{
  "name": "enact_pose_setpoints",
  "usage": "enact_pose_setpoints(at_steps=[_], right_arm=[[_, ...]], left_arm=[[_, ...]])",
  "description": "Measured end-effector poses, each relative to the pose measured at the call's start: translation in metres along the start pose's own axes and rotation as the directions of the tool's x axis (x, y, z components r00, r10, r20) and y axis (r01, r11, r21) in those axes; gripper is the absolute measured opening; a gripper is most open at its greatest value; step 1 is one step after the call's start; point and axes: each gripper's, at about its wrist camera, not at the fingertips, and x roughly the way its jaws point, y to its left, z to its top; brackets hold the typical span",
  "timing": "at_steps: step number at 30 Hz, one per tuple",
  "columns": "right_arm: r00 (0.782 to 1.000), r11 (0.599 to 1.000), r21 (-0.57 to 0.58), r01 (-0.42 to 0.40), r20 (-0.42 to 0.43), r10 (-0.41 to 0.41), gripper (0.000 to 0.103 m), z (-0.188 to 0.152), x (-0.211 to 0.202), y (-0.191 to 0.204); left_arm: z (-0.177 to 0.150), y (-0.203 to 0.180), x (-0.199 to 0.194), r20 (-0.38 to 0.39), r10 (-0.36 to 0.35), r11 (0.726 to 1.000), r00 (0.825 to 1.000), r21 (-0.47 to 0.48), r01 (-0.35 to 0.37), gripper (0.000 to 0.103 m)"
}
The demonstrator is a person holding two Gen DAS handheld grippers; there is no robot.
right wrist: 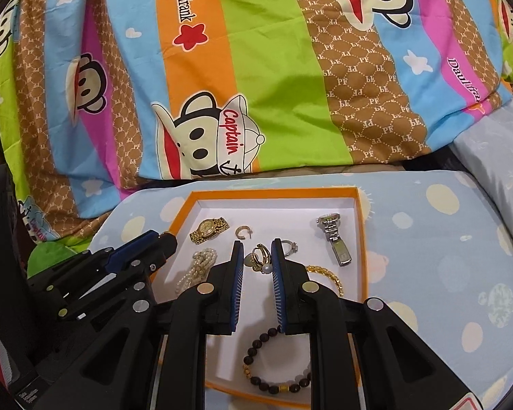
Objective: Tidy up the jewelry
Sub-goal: 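Carry both earrings over the orange box with both grippers, then open both grippers to release the earrings into the box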
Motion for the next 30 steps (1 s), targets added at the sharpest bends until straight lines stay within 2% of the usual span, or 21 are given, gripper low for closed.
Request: enact_pose_setpoints(at_steps=[4,30], right_arm=[[1.0,1.0,0.0,-0.001,-0.025,0.001,0.016,-0.006,0.006,-0.003],[0.999,0.999,-0.051,0.01,-0.049,-0.013,0.016,-0.013,0.021,0.005]], left_arm=[[-0.006,-0.001,0.003,-0.005,-0.004,1.0,1.0,0.002,0.004,0.016],[-0.009,-0.006,0.011,-0.018,0.003,1.0,1.0,0.025,-0.003,0.016]])
